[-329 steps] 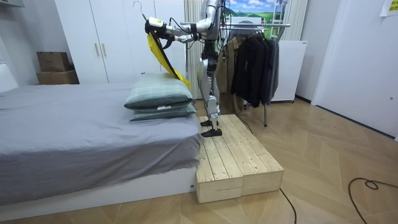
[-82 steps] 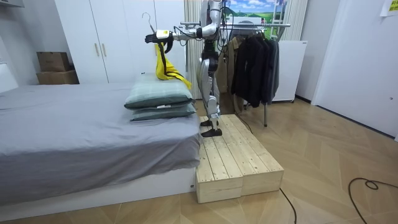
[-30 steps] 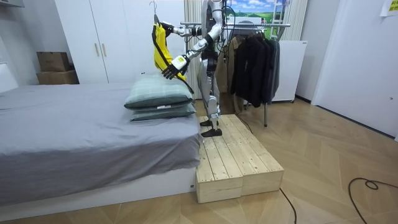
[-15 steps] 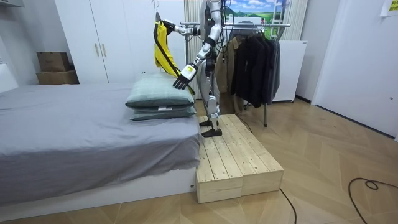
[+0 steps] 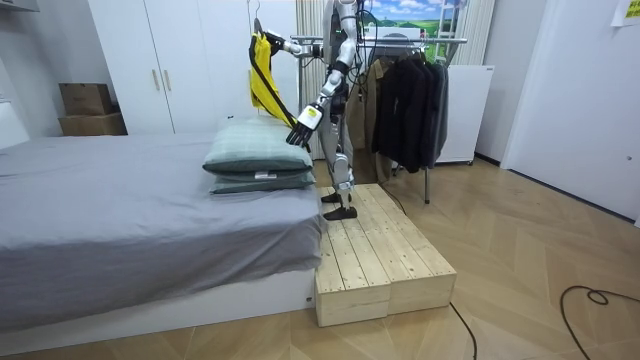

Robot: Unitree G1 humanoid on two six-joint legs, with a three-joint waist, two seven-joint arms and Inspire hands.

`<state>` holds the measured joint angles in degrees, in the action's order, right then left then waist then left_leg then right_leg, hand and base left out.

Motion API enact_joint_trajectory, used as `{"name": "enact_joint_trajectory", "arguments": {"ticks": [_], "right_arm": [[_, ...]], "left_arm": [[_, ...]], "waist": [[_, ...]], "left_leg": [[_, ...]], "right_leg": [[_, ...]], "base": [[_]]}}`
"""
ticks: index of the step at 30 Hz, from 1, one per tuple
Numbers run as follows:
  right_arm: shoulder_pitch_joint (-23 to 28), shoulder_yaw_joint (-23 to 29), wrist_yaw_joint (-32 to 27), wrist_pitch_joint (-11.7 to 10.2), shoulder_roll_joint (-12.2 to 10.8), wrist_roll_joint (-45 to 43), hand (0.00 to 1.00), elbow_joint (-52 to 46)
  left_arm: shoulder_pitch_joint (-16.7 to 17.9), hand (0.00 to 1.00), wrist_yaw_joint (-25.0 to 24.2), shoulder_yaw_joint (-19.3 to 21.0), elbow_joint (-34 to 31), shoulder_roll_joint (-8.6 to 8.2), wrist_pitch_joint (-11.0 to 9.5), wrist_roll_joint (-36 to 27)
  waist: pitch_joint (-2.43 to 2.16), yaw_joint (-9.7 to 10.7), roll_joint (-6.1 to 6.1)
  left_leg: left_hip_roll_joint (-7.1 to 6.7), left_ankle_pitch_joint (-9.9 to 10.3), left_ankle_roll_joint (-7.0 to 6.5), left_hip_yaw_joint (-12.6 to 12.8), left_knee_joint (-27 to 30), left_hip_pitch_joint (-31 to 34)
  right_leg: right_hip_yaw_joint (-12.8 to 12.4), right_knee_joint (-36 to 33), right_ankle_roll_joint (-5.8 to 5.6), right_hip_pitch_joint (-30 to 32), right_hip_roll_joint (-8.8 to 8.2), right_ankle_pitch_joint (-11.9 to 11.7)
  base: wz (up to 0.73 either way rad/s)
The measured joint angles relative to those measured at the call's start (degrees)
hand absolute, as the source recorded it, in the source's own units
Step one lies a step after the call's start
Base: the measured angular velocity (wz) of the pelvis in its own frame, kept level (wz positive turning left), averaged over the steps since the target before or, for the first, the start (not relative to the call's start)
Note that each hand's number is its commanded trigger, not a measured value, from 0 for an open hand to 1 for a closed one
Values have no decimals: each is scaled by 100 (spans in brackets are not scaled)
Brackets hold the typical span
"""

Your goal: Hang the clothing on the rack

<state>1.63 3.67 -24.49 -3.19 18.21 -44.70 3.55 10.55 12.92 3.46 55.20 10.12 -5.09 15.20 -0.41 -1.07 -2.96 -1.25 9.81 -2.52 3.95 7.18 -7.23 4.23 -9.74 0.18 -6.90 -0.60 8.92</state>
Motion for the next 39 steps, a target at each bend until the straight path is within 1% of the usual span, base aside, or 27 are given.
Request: {"name": "enact_joint_trajectory", "arguments": {"ticks": [3, 5, 7, 9, 10, 12, 14, 18, 20, 23, 26, 28, 31, 33, 35, 37, 39], "right_arm": [[12, 0, -52, 4, 0, 1, 100, -1], [12, -5, -68, 3, 0, 14, 100, -13], [16, -10, -111, -30, 0, 4, 100, -18], [73, -25, -270, -104, 0, 5, 100, -18], [91, -41, -316, -106, -2, 3, 100, -17], [99, -215, -380, -105, -4, 19, 100, -10], [157, -319, -379, -110, -24, 5, 100, -6], [233, -339, -367, -110, -52, -82, 100, -32], [233, -339, -368, -144, -52, -71, 100, -57], [235, -339, -368, -234, -64, -76, 100, -108], [258, -337, -346, -221, -69, -75, 100, -107], [311, -335, -317, -216, -85, -64, 100, -106], [379, -335, -281, -211, -119, -43, 100, -106], [403, -323, -281, -211, -119, 21, 100, -106], [403, -292, -281, -211, -119, 45, 100, -106], [399, -247, -281, -217, -119, 44, 100, -107], [412, -207, -286, -209, -118, 44, 100, -107]], "left_arm": [[30, 0, 93, 0, -5, -5, 13, 0], [-3, 0, 242, -10, -14, -35, 22, 2], [-6, 0, 318, -22, -31, -52, 21, 3], [14, 0, 439, -32, -232, -60, 42, 7], [14, 0, 483, -32, -286, -61, 44, 6], [12, 0, 729, -34, -544, -72, 91, 4], [13, 0, 874, -34, -805, -96, 104, 4], [22, 0, 1241, -20, -1622, -116, 78, 12], [24, 0, 1408, -21, -1759, -116, 31, 10], [78, 0, 1550, -22, -1813, -115, 13, 21], [207, 0, 1555, -22, -1900, -115, 17, 61], [285, 0, 1559, -22, -1823, -115, 17, 73], [422, 0, 1564, -22, -1526, -116, 37, 65], [615, 0, 1569, -22, -1445, -116, 69, 57], [696, 0, 1590, -25, -1404, -116, 79, 40], [715, 0, 1672, -23, -1278, -116, 82, 20], [800, 0, 1696, -15, -1192, -116, 87, 17]], "waist": [[6, -2, -18], [11, -12, -38], [12, -28, -44], [16, -44, -42], [21, -66, -34], [44, -71, 0], [59, -74, 25], [50, -95, 40], [43, -104, 51], [35, -98, 86], [40, -96, 103], [38, -103, 111], [40, -103, 115], [44, -101, 105], [54, -100, 84], [46, -126, 69], [37, -210, 43]], "left_leg": [[0, 0, 0, 2, 0, 5], [-2, 0, 0, -2, 8, 9], [-1, 3, -3, 1, 23, 19], [-4, 10, -11, -12, 53, 62], [-5, 10, -11, -12, 53, 64], [-5, 12, -14, -23, 55, 77], [-12, 13, -14, -52, 59, 89], [-36, 9, -14, -176, 80, 163], [-35, 9, -15, -185, 117, 162], [-38, 10, -16, -218, 142, 165], [-37, 11, -15, -249, 132, 169], [-36, 11, -15, -249, 126, 167], [-37, 11, -15, -263, 114, 168], [-39, 11, -15, -270, 110, 169], [-42, 11, -15, -277, 109, 173], [-43, 11, -15, -278, 107, 176], [-41, 11, -15, -257, 102, 172]], "right_leg": [[14, -1, 0, -1, -2, 0], [13, 1, 0, -3, -7, 0], [9, 1, 0, -2, -8, 0], [51, 10, 0, 4, -19, 0], [50, 11, 0, 5, -20, 0], [67, 13, 0, 10, -27, 0], [86, 14, 0, 9, -29, 0], [212, 13, 0, 25, -50, 0], [225, 14, -1, -1, -51, 0], [239, 17, -1, -21, -51, 0], [243, 21, -3, -15, -49, 2], [244, 19, -5, -13, -46, 3], [244, 22, -6, -7, -44, 4], [243, 28, -6, -6, -44, 4], [239, 31, -6, -1, -45, 4], [234, 31, -7, 8, -45, 5], [225, 31, -7, 11, -44, 5]], "base": [[1], [0], [0], [8], [6], [0], [9], [15], [6], [3], [0], [0], [0], [0], [0], [0], [-4]]}}
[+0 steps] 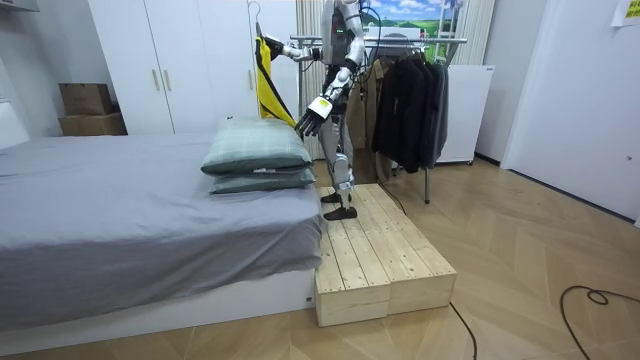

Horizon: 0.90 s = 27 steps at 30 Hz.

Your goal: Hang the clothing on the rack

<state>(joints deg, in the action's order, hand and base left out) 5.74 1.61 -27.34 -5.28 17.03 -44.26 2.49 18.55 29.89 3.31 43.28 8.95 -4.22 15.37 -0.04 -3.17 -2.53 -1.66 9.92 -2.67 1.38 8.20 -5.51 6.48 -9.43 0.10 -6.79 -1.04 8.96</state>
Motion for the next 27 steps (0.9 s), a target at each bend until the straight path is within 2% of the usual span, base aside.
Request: {"name": "enact_joint_trajectory", "arguments": {"ticks": [4, 10, 14, 17, 27], "right_arm": [[45, -1, 0, 36, -1, 2, 100, 0], [54, -7, 0, 52, -2, 120, 100, 0], [54, -10, 1, 175, -2, 150, 100, 0], [53, -10, 1, 178, -2, 148, 100, 0], [54, -9, 1, 176, -2, 149, 100, 0]], "left_arm": [[40, 0, -11, 11, 260, -6, 25, -14], [100, 0, -28, 14, 472, -50, 199, -16], [96, 0, -107, 14, 534, -86, 314, -15], [71, 0, -196, 17, 586, -90, 382, -15], [-77, 0, -345, 102, 612, -132, 394, -19]], "waist": [[-3, -38, -31], [-2, -43, -41], [0, -40, -49], [2, -38, -54], [9, -23, -95]], "left_leg": [[5, 0, 0, 19, 1, -3], [3, 1, -1, 16, -39, 2], [2, 1, -1, 12, -40, 6], [1, 1, -1, 12, -39, 6], [0, 1, -1, 17, -36, 27]], "right_leg": [[5, -7, 1, -8, 1, 0], [15, -12, 1, -3, -3, -1], [16, -13, 1, -2, -3, 0], [12, -13, 1, -2, -2, 0], [10, -15, 0, 20, -5, 0]], "base": [[0], [0], [0], [0], [0]]}}
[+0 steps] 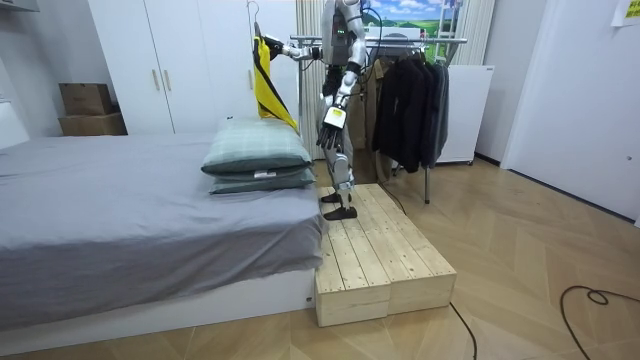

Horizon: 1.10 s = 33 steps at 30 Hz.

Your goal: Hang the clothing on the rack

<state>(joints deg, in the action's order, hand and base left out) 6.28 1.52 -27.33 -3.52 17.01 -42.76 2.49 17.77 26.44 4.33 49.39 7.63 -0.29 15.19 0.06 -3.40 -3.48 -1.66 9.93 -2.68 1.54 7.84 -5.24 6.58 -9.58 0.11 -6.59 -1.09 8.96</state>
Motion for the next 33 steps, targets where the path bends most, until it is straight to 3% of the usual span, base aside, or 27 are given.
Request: {"name": "enact_joint_trajectory", "arguments": {"ticks": [10, 17, 25, 31, 33], "right_arm": [[0, 143, -1, -18, 0, -37, 100, 0], [104, 270, -41, -16, -16, -499, 100, 0], [202, 356, -41, -23, -30, -558, 100, -115], [318, 771, -125, -78, -27, -708, 100, -498], [461, 896, -167, -75, -29, -709, 100, -641]], "left_arm": [[-109, 0, 15, 7, -44, 1, -16, 0], [-135, 0, 18, 42, -48, 1, -23, 3], [-151, 0, 21, 39, -30, 2, -53, -1], [-159, 0, -40, 40, 74, 11, -99, 5], [-155, 0, -42, 43, 150, 18, -97, 5]], "waist": [[-4, 29, -56], [8, 113, -39], [14, 347, -41], [5, 515, -79], [5, 555, -95]], "left_leg": [[1, 0, 0, 27, 6, 14], [16, 0, -1, 148, -2, -40], [87, 82, -18, 442, -10, -94], [95, 113, -43, 680, 7, -40], [114, 117, -49, 865, 6, -20]], "right_leg": [[-23, -1, 0, 30, 1, 0], [-188, -6, 0, 30, 17, 0], [-457, -43, 2, 93, 43, -1], [-664, -126, -16, 279, 59, -14], [-793, -182, -21, 394, 71, -21]], "base": [[0], [-9], [-18], [-22], [-31]]}}
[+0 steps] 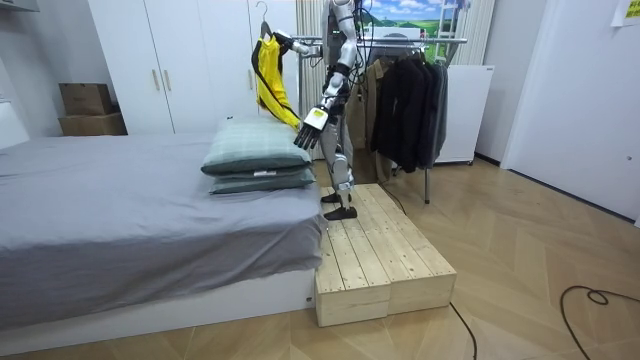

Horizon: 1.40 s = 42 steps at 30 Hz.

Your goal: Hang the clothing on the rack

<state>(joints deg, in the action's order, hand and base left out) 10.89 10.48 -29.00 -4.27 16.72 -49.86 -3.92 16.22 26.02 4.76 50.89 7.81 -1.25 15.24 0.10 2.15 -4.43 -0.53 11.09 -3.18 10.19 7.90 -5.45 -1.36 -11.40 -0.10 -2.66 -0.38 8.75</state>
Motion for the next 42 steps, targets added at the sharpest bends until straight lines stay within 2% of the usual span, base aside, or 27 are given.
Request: {"name": "enact_joint_trajectory", "arguments": {"ticks": [5, 7, 8, 10, 12, 14, 17, 19, 22, 24, 26, 27, 28, 29, 30, 31, 32, 33, 34, 35, 36, 37, 38, 39, 40, 41, 42], "right_arm": [[166, 2, -2, -8, -3, -45, 100, -157], [174, -19, -1, -7, -15, -46, 100, -156], [174, -18, -1, -6, -34, -12, 100, -158], [173, -31, -1, 1, -111, 27, 100, -159], [165, -72, 0, 28, -202, 3, 100, -158], [184, -142, 1, 74, -233, -2, 100, -124], [183, -323, 11, 174, -234, -3, 100, -98], [156, -380, 11, 173, -234, 8, 100, -43], [127, -495, 18, 169, -233, 29, 100, -2], [89, -579, 23, 99, -243, 33, 100, 0], [78, -604, 24, 66, -269, 35, 100, 31], [4, -684, 25, 68, -273, 39, 100, 82], [-51, -725, 26, 61, -273, 43, 100, 107], [-157, -834, 26, 64, -273, 118, 100, 154], [-191, -903, 25, 75, -271, 281, 100, 154], [-203, -932, 25, 89, -269, 329, 100, 151], [-213, -961, 20, 137, -273, 401, 100, 147], [-216, -974, 10, 197, -281, 452, 100, 147], [-222, -979, -5, 231, -280, 475, 100, 147], [-224, -997, -14, 318, -278, 486, 100, 149], [-220, -1072, -16, 381, -271, 498, 100, 164], [-217, -1095, -17, 407, -261, 494, 100, 204], [-273, -1081, -33, 473, -193, 489, 100, 215], [-340, -1032, -111, 532, -49, 551, 100, 42], [-374, -1079, -133, 489, 36, 563, 100, -17], [-593, -1186, -63, 436, 120, 575, 100, 14], [-509, -1291, 69, 529, 28, 565, 100, 14]], "left_arm": [[-1, 0, -7, 107, 243, 108, 63, -12], [9, 0, -6, 185, 303, 108, 112, -18], [15, 0, 1, 248, 339, 111, 136, -42], [17, 0, 44, 350, 470, 114, 196, -151], [11, 0, 93, 360, 529, 124, 468, -422], [-15, 0, 105, 363, 528, 125, 671, -655], [-32, 0, 118, 371, 530, 127, 873, -733], [-47, 0, 155, 377, 522, 127, 996, -734], [-47, 0, 254, 409, 440, 144, 1189, -733], [-47, 0, 385, 410, 441, 154, 1310, -740], [-47, 0, 490, 410, 443, 184, 1410, -740], [-42, 0, 515, 410, 460, 187, 1505, -740], [-42, 0, 543, 410, 497, 168, 1537, -743], [-38, 0, 595, 410, 537, 113, 1624, -806], [-39, 0, 658, 409, 535, 93, 1635, -893], [-39, 0, 698, 408, 535, 90, 1635, -902], [-50, 0, 797, 408, 523, 86, 1635, -904], [-51, 0, 937, 408, 469, 43, 1633, -904], [-53, 0, 1007, 406, 408, 11, 1631, -904], [-64, 0, 1141, 391, 280, -67, 1626, -905], [-96, 0, 1255, 279, 227, -143, 1622, -908], [-115, 0, 1326, 142, 227, -193, 1621, -957], [-244, 0, 1472, -166, 217, -339, 1618, -1086], [-484, 0, 1636, -284, 235, -418, 1591, -1019], [-475, 0, 1705, -266, 163, -412, 1577, -942], [-509, 0, 1693, -159, 135, -472, 1596, -880], [-484, 0, 1620, -110, 147, -483, 1665, -945]], "waist": [[2, 54, -27], [28, 32, 4], [34, 8, 21], [50, -112, 44], [63, -107, 63], [103, -60, 92], [154, -41, 127], [156, 6, 130], [159, 70, 159], [159, 115, 189], [147, 154, 170], [145, 101, 138], [149, 63, 144], [156, -5, 160], [154, -71, 166], [168, -68, 134], [157, -71, 129], [151, -75, 121], [134, -74, 154], [134, -93, 145], [134, -134, 155], [129, -197, 188], [23, -616, 615], [158, -889, 587], [117, -847, 460], [153, -707, 483], [149, -671, 509]], "left_leg": [[113, 65, 14, 588, -24, -62], [199, 129, 48, 929, -18, -124], [259, 182, 75, 1202, -17, -146], [360, 234, 132, 1695, -13, -209], [446, 319, 182, 2224, 36, -216], [504, 412, 215, 2479, 181, -224], [505, 480, 270, 2839, 203, -283], [521, 515, 285, 2900, 303, -264], [710, 676, 375, 3092, 642, -250], [988, 894, 482, 3279, 1223, -222], [1205, 1008, 565, 3342, 1905, -99], [1416, 887, 549, 3204, 2703, 116], [1485, 754, 546, 3004, 3081, 240], [1475, 492, 549, 2443, 3627, 544], [1371, 483, 583, 1917, 3669, 725], [1323, 518, 603, 1714, 3601, 804], [1185, 576, 611, 1399, 3302, 887], [942, 585, 619, 1065, 2711, 875], [774, 583, 619, 862, 2388, 873], [432, 557, 580, 510, 1622, 839], [110, 406, 464, 368, 848, 725], [-32, 201, 334, 331, 422, 664], [16, -350, 283, 230, -140, 633], [92, -775, 483, 309, 40, 598], [85, -768, 621, 419, 199, 582], [86, -324, 724, 340, 167, 562], [121, -338, 663, 620, 141, 415]], "right_leg": [[-317, -140, 23, 334, 116, -51], [-314, -141, 41, 404, 173, -149], [-155, -143, 77, 493, 166, -194], [549, -151, 175, 637, 120, -329], [1748, -295, 330, 864, -58, -434], [2264, -460, 420, 980, -156, -430], [2212, -557, 495, 1119, -143, -365], [2125, -582, 563, 1180, -122, -325], [1962, -633, 631, 1183, 7, -259], [1967, -813, 716, 1186, 86, -107], [1662, -1033, 625, 1263, 194, 177], [1345, -1134, 671, 1311, 270, 194], [1175, -1169, 707, 1315, 303, 181], [804, -1209, 736, 1270, 352, 161], [460, -1221, 742, 1277, 402, 127], [302, -1212, 735, 1285, 439, 106], [-100, -1187, 752, 1305, 537, 33], [-604, -1100, 740, 1320, 683, -88], [-871, -1045, 737, 1327, 753, -164], [-1542, -851, 604, 1315, 902, -336], [-2316, -423, 343, 1175, 1019, -606], [-2865, -58, 72, 1039, 1088, -770], [-2825, -18, -52, 1137, 1156, -546], [-1032, -1864, 66, 2093, 392, 123], [-1038, -2224, -60, 2340, 4, 539], [-1516, -2645, 224, 2545, 476, 734], [-1751, -2343, 274, 2384, 642, 479]], "base": [[-63], [-95], [-119], [-129], [-112], [-75], [-64], [-26], [-21], [-38], [-43], [-72], [-109], [-125], [-116], [-96], [-71], [-65], [-56], [-50], [-54], [-91], [-129], [-113], [-66], [-60], [-87]]}}
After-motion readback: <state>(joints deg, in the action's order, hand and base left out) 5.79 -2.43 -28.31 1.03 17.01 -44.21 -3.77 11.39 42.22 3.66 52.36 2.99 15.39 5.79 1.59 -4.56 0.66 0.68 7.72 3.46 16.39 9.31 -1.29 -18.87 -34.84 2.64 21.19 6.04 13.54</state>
